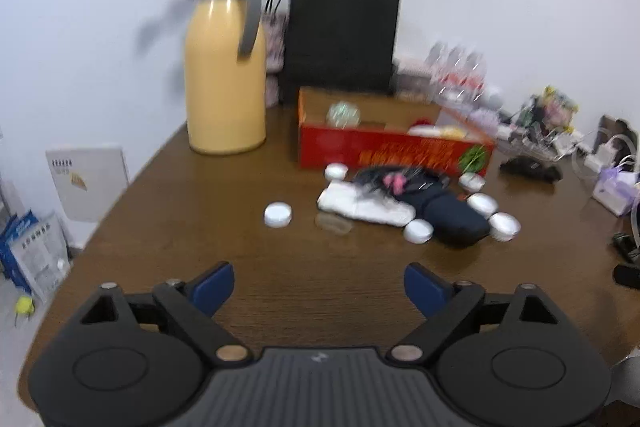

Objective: Organize objects
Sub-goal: 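Grasp a small white cap with the left tool while the right tool grasps a large white lid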

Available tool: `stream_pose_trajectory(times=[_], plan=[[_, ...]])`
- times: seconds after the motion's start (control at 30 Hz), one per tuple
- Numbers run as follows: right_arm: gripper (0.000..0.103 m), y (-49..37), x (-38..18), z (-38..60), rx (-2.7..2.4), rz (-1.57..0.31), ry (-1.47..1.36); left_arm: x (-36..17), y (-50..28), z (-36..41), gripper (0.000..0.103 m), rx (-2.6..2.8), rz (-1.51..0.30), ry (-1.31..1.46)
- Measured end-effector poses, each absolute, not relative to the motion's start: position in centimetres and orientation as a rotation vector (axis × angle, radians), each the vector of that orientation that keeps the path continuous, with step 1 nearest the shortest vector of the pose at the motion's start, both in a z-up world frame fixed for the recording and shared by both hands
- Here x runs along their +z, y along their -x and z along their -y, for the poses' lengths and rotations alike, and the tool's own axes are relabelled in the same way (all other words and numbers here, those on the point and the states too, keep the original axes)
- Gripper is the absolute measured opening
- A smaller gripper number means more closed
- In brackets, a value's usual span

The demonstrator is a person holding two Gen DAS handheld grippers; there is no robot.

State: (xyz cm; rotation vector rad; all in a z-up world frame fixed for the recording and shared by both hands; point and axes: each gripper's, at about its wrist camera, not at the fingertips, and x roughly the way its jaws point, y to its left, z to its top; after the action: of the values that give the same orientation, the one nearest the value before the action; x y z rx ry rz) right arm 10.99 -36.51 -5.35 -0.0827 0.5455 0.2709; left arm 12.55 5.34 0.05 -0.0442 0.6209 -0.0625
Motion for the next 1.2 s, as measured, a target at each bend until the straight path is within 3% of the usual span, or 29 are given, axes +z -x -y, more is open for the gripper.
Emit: stream_pose_trajectory(times=[0.07, 0.23, 0.47, 0.53, 0.6, 0.67, 0.7, 0.77, 0.8, 1.2], plan=[[0.103, -12.8, -6.0, 35.9, 0.251, -0.556, 0.085, -1.1, -14.6, -5.6, 0.080, -0.045, -0.641, 0.027], [0.101, -17.5, -7.6, 33.8, 0.273, -0.538, 0.089, -3.4, -20.6, -6.9, 0.080, -0.007, -0.638, 0.054], [0.080, -23.1, -10.1, 30.1, 0.258, -0.604, 0.134, -5.6, -27.2, -7.1, 0.067, -0.014, -0.688, 0.035], [0.080, -24.0, -10.6, 29.4, 0.248, -0.610, 0.144, -5.9, -27.9, -7.3, 0.065, -0.020, -0.695, 0.044], [0.076, -24.7, -10.9, 29.5, 0.242, -0.618, 0.126, -6.2, -28.2, -7.4, 0.055, -0.016, -0.700, 0.054], [0.056, -25.1, -11.3, 29.9, 0.247, -0.638, 0.086, -6.3, -28.3, -7.6, 0.045, -0.012, -0.690, 0.055], [0.052, -25.4, -11.6, 30.0, 0.250, -0.654, 0.075, -6.3, -28.3, -7.6, 0.042, -0.009, -0.687, 0.056], [0.045, -25.3, -11.8, 30.0, 0.249, -0.653, 0.076, -6.2, -28.2, -7.5, 0.026, -0.010, -0.688, 0.051], [0.041, -25.1, -11.8, 30.0, 0.251, -0.651, 0.074, -6.1, -28.2, -7.4, 0.027, -0.013, -0.687, 0.050], [0.041, -17.1, -8.7, 32.1, 0.314, -0.593, 0.061, -2.7, -18.0, -5.1, 0.026, -0.072, -0.610, 0.016]])
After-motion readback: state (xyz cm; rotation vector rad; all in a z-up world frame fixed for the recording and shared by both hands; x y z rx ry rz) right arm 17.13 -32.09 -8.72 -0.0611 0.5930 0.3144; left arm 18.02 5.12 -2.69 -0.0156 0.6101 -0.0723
